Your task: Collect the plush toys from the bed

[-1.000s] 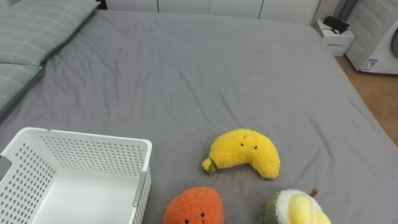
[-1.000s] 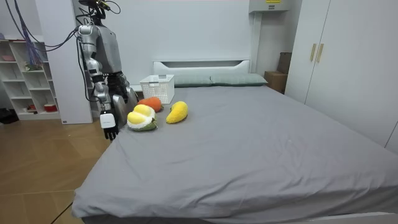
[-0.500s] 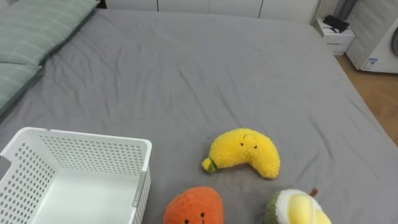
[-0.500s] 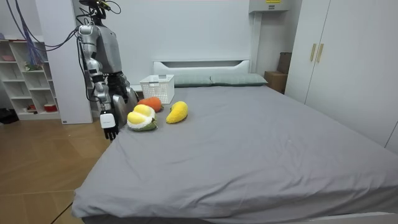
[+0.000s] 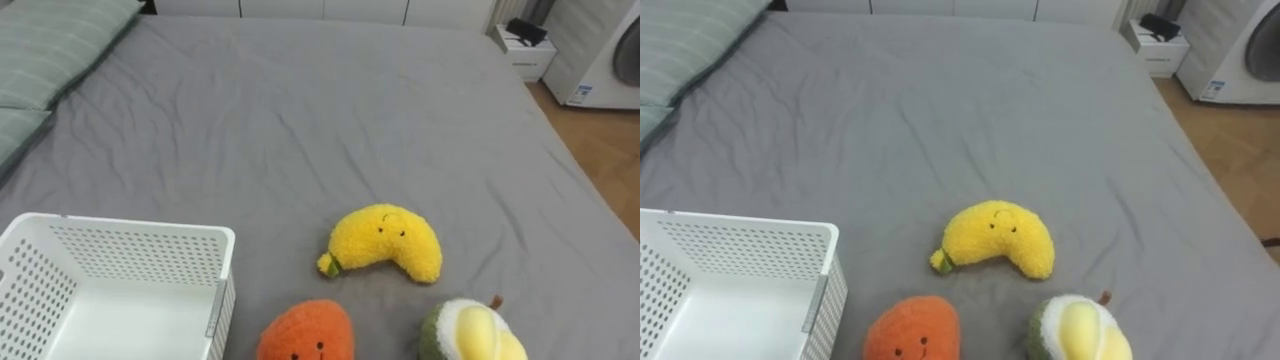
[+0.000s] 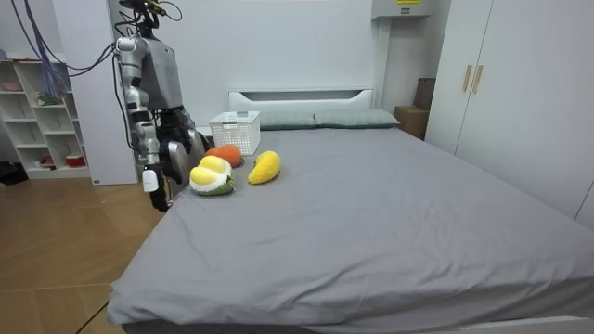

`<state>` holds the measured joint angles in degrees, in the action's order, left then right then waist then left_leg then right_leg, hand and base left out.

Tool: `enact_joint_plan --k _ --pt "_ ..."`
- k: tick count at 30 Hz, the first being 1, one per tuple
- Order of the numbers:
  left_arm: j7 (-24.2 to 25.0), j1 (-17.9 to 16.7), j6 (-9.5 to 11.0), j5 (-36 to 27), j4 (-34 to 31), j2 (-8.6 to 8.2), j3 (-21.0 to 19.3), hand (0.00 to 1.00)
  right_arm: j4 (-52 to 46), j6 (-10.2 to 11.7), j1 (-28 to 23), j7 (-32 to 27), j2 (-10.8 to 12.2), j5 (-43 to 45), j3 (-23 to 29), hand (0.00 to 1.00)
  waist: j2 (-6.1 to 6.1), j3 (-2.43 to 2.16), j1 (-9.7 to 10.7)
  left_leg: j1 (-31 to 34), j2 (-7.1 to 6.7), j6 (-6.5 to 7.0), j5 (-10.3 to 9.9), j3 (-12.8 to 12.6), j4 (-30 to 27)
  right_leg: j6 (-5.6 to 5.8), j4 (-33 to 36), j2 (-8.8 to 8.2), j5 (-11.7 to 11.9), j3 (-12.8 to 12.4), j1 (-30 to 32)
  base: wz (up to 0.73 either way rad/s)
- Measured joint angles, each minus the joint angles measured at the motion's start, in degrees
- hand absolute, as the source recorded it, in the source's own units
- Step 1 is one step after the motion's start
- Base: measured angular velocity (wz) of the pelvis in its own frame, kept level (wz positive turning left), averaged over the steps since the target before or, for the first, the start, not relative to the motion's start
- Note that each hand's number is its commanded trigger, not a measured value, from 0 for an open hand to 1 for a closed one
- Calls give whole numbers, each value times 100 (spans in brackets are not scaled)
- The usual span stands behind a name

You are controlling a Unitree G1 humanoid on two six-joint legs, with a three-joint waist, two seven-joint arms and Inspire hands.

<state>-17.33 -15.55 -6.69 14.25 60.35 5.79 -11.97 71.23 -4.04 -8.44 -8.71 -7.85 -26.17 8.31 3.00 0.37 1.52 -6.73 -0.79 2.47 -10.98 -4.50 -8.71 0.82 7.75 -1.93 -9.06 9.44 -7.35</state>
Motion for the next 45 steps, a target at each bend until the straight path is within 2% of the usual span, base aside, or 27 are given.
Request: enact_joint_plan --k 5,9,10,11,14,18,21,24,27,34,39,45 --pt "0 -24 48 -30 1 31 -264 0 -627 36 -44 -311 -212 -38 637 0 46 -6 26 4 3 2 1 -46 4 -2 26 3 -1 -79 50 -6" --pt "1 -52 94 -26 -1 60 -263 0 -1418 92 85 -618 -417 59 890 0 54 -12 4 15 8 3 2 -105 -13 -5 93 0 -3 -144 129 -9" --pt "1 -53 96 -26 -4 67 -263 0 -1537 106 104 -676 -442 117 889 0 56 -11 8 17 8 4 2 -110 -11 -5 97 0 -3 -140 135 -7" --pt "1 -56 100 -25 -15 71 -267 0 -1828 102 137 -764 -491 251 890 0 94 -29 -30 25 9 4 3 -126 3 -5 112 2 -3 -145 155 -6" --pt "5 -85 121 -2 -17 71 -254 0 -2896 97 146 -915 -548 618 875 0 85 -29 -28 29 10 4 3 -145 4 -4 105 5 -2 -156 173 -3" --pt "32 -63 168 -15 -22 104 -243 0 -4053 249 242 -1008 -556 1052 869 0 79 -41 -52 31 9 1 5 -152 3 -7 95 9 1 -127 167 4" --pt "60 -77 173 -15 -119 103 -216 0 -4658 282 288 -1063 -556 1296 820 0 65 -24 -114 38 18 0 6 -147 20 -7 97 10 2 -144 187 -1" --pt "48 -49 195 -7 -128 98 -207 0 -5088 344 287 -1112 -556 1610 645 0 69 -27 -193 80 18 1 6 -151 25 -9 105 10 3 -142 239 -3" --pt "18 -57 218 -30 -127 104 -120 0 -5225 429 319 -1107 -553 1771 417 0 79 -32 -222 101 17 1 6 -147 19 -9 110 8 5 -120 235 3" --pt "15 -104 246 -95 -127 106 156 0 -5224 437 335 -847 -549 2019 40 0 69 -20 -235 113 15 0 5 -70 -5 -14 118 -9 9 -17 141 6" --pt "9 -106 245 -96 -128 117 341 0 -5215 413 335 -390 -550 2023 -293 0 87 -12 -280 115 10 0 4 -44 -48 -13 106 -15 9 2 124 0" --pt "65 -181 197 -97 -361 159 410 0 -5101 373 335 91 -550 2314 -362 0 159 3 -326 123 7 0 5 -10 -53 -13 100 -17 8 18 132 2"
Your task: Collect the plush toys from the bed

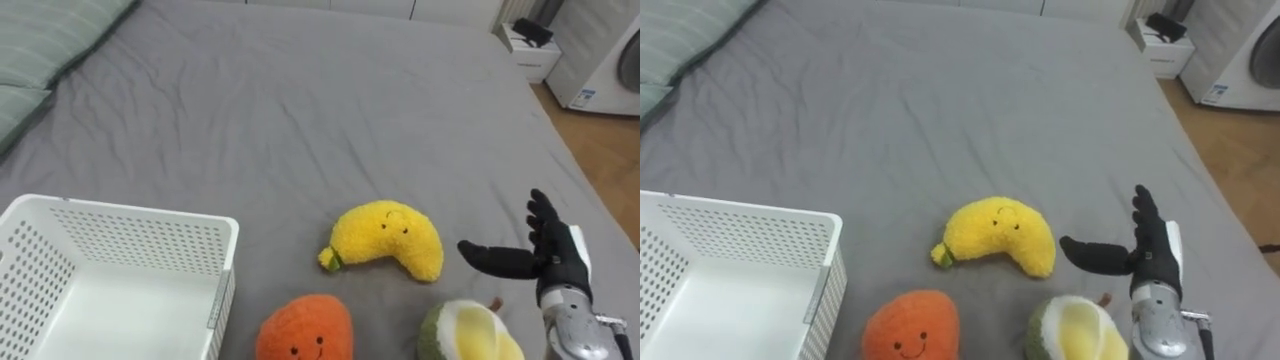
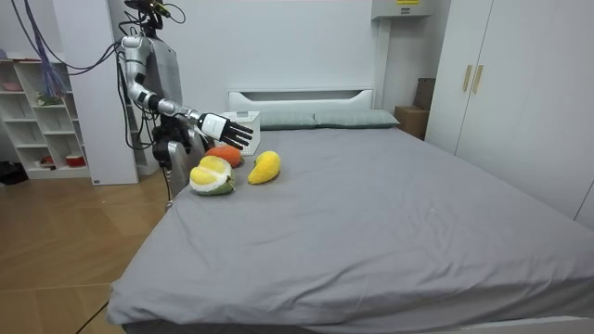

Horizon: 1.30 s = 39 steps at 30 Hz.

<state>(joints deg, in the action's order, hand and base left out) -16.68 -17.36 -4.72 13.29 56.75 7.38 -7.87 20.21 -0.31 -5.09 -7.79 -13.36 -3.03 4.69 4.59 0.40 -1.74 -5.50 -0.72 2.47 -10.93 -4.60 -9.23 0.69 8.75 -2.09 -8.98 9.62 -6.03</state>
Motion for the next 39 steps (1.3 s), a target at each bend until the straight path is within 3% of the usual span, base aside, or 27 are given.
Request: enact_joint_plan --k 4,9,17,26,39 --pt "106 -29 -82 2 -85 16 -5 0 208 -220 -6 311 0 441 -3 0 46 -1 6 17 -1 0 0 0 1 0 -1 0 0 9 -3 0" --pt "281 7 -256 151 -188 23 -202 0 229 -481 -76 756 -1 1160 0 0 88 -33 13 25 0 0 0 1 -14 0 -2 -1 0 16 0 0" --pt "447 32 -414 215 -187 36 -313 0 764 -667 -59 1197 -2 1508 -2 0 122 -55 -22 25 -1 1 -2 10 -28 -2 3 -5 1 37 -6 0" --pt "466 58 -463 248 -321 25 -320 0 1247 -727 -32 1477 -3 2028 0 0 48 -56 0 12 -7 1 -2 59 -31 -2 -12 -30 1 143 -62 2" --pt "488 17 -533 251 -313 55 -327 0 2095 -812 142 1970 -4 2154 -107 0 142 -44 -98 -33 -11 1 -2 93 -44 -2 -17 -29 -3 159 -135 1"
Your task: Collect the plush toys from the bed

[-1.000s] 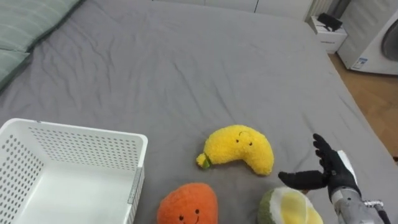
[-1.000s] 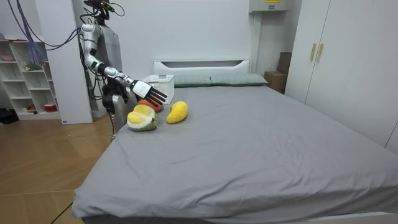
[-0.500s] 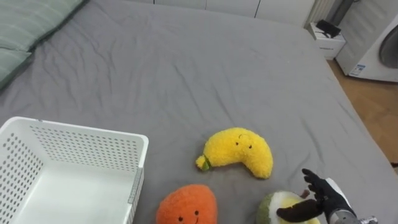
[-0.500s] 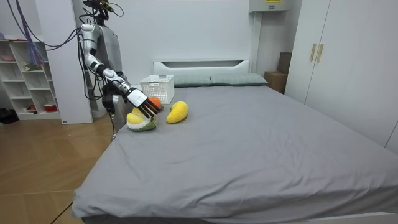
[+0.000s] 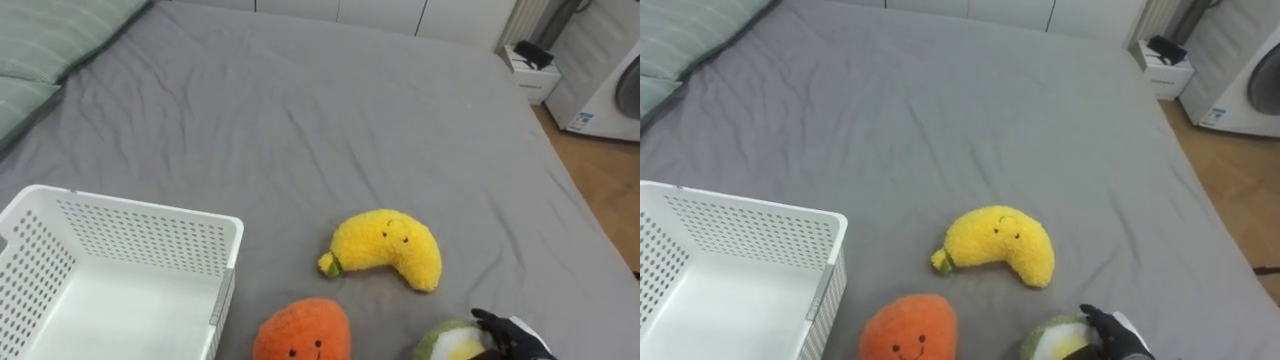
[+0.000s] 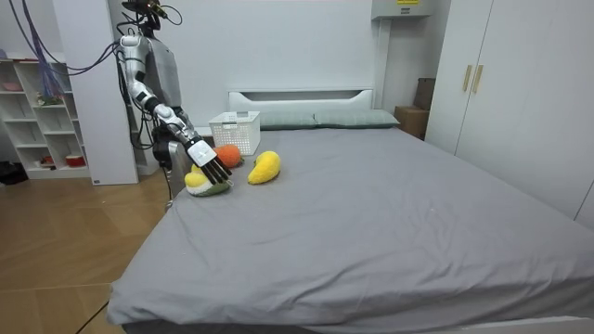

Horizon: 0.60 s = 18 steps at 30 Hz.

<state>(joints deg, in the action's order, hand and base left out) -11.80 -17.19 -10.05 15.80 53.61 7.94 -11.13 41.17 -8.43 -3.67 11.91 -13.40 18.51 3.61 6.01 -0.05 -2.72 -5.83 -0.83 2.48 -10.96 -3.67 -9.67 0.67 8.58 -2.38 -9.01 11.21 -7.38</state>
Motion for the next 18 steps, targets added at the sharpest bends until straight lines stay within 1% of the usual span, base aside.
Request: enact_joint_plan --k 1,2,3,4,5,6,11,16,18 --pt "0 0 -1 0 5 0 0 0 40 5 3 -1 0 0 0 0 2 0 -26 0 0 0 0 2 1 0 0 1 0 -2 -2 0" --pt "1 3 -4 0 13 0 1 0 90 -5 3 -1 -1 0 0 19 5 1 -67 0 0 0 -1 6 1 -1 0 2 -1 -2 -6 0" --pt "1 7 -6 0 14 0 1 0 106 -28 3 -1 -1 0 0 55 6 1 -76 1 0 0 -1 14 1 -2 0 2 -1 -1 -10 0" --pt "1 7 -9 0 14 0 1 0 107 -35 3 -1 0 0 0 64 6 2 -85 2 -2 -1 -1 21 0 -2 0 2 -2 -1 -13 6" --pt "1 7 -20 0 14 1 0 0 114 -37 6 -1 0 1 0 86 8 2 -90 3 -5 -1 -1 42 -4 -3 -4 2 -3 -1 -23 7" --pt "1 16 -41 1 15 1 3 0 128 -36 7 -4 0 1 -12 100 14 2 -90 -1 -7 -1 0 56 -6 -3 -13 2 -4 1 -33 7" --pt "-17 -20 -99 12 20 -1 18 0 195 -35 9 -123 -1 57 -18 100 26 7 -92 -41 -3 -8 -6 75 -6 -2 -85 19 -2 17 -77 3" --pt "-158 -3 -121 11 20 3 14 0 196 -50 10 -247 0 240 -53 100 23 5 -93 -39 -2 -9 -6 75 -5 -3 -86 22 -1 24 -86 0" --pt "-161 5 -125 8 20 2 15 0 218 -109 11 -254 0 333 -113 100 20 3 -101 -29 -3 -9 -6 75 -10 -4 -82 23 -1 4 -92 0"
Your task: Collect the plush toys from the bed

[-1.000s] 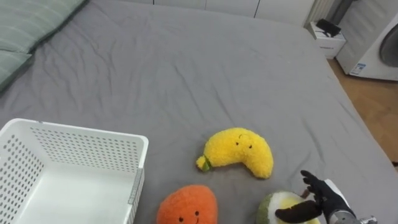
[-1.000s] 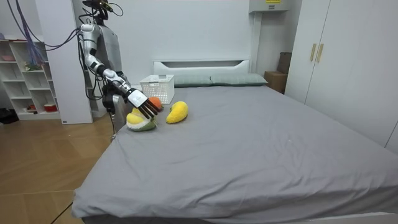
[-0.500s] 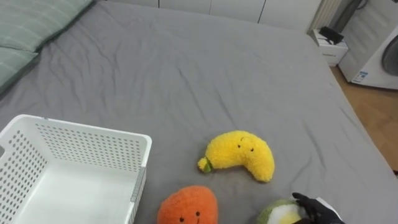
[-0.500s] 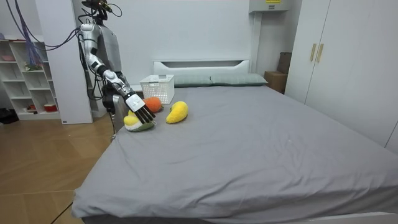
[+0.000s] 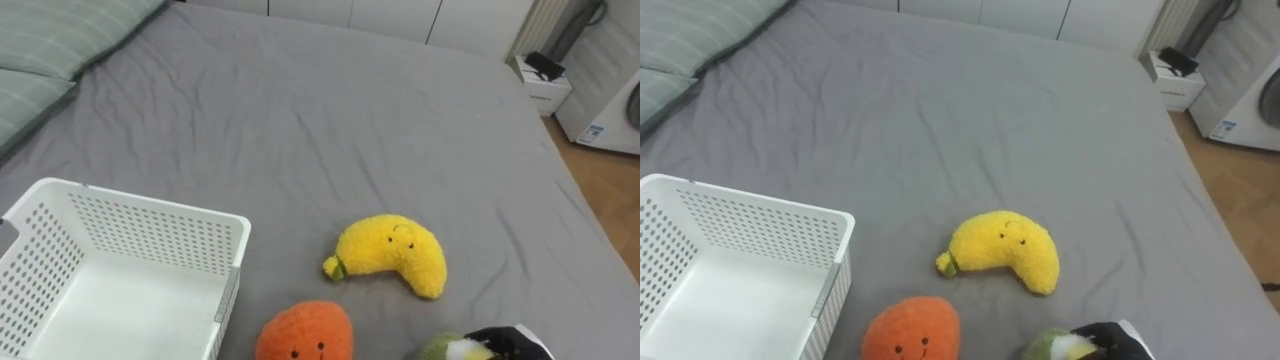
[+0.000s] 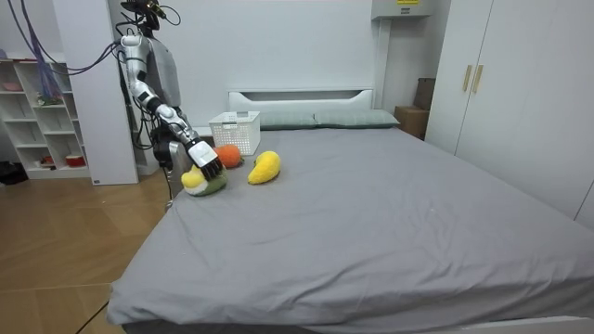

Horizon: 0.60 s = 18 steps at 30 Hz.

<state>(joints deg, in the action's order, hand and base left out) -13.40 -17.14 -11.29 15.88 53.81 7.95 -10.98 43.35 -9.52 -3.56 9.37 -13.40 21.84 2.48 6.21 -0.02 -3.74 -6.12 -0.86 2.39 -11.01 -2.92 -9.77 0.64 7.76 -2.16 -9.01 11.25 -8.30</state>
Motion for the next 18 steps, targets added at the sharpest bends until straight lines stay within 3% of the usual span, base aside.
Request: enact_joint_plan --k 11,18 --pt "-16 19 40 -9 -26 2 13 0 41 -27 0 -62 6 96 -129 100 -43 -8 0 37 -2 0 0 19 -27 0 2 -1 0 22 14 0" --pt "-17 42 93 -9 -105 -6 3 0 -503 -40 -4 -54 5 124 -121 100 -115 -3 19 43 -3 1 0 9 -21 0 4 -2 0 0 39 0"
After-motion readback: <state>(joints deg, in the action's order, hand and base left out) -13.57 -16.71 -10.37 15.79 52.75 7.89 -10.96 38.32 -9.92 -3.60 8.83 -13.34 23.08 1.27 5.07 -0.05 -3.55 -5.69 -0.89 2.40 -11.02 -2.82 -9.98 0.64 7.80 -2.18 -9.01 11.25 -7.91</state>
